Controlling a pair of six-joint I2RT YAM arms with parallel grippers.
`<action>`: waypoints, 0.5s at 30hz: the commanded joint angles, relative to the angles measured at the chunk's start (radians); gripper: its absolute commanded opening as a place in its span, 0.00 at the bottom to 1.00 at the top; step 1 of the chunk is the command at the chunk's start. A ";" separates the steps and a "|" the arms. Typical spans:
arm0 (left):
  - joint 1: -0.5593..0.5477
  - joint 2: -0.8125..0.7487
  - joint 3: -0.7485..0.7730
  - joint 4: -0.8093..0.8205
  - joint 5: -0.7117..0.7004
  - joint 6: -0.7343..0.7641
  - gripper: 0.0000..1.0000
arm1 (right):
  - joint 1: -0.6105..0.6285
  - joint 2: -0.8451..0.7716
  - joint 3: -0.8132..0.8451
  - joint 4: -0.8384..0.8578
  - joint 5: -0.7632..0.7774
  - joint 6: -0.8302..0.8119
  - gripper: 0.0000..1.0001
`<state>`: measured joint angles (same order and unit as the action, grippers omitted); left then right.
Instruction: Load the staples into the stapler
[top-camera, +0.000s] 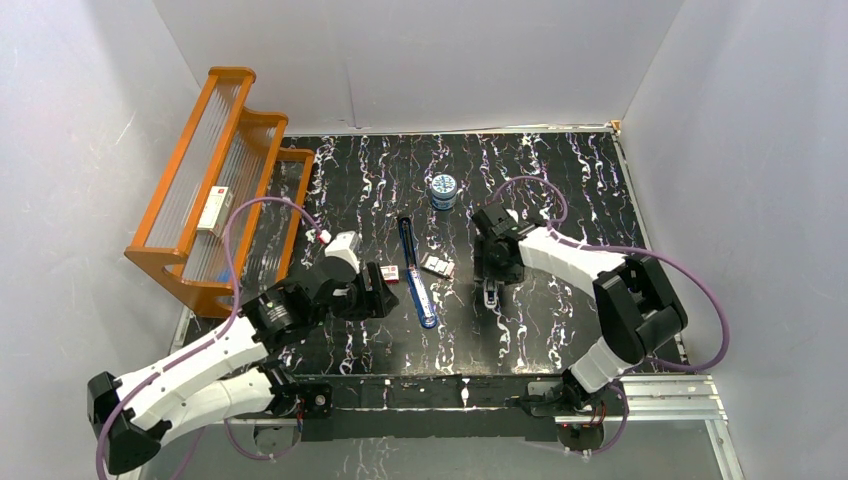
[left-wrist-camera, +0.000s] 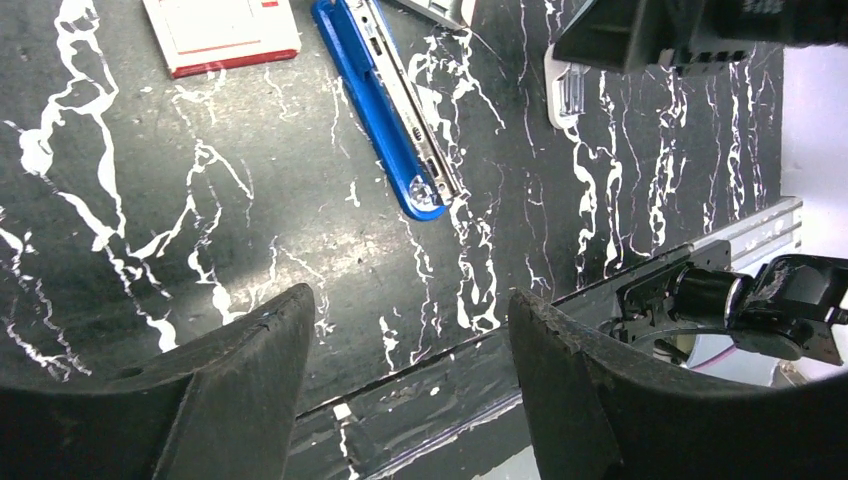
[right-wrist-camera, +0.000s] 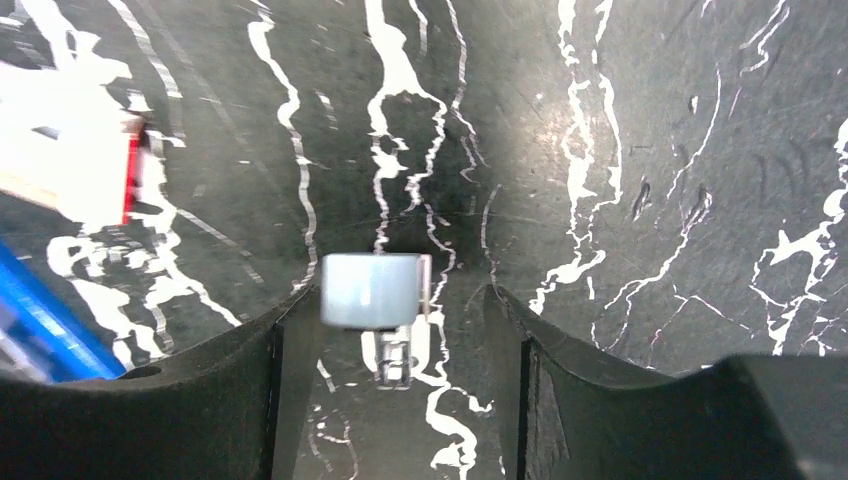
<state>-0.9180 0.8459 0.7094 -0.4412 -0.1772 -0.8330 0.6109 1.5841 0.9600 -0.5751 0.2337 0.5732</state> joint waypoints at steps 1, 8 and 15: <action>0.005 -0.060 0.022 -0.091 -0.068 0.028 0.69 | 0.005 -0.092 0.095 -0.022 -0.033 0.014 0.68; 0.005 -0.116 0.035 -0.149 -0.216 0.015 0.74 | 0.072 -0.162 0.096 0.112 -0.015 0.106 0.55; 0.005 -0.080 0.080 -0.044 -0.301 0.106 0.80 | 0.159 -0.092 0.102 0.347 -0.010 0.139 0.49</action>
<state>-0.9180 0.7429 0.7246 -0.5476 -0.3561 -0.7845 0.7391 1.4620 1.0340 -0.4179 0.2142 0.6807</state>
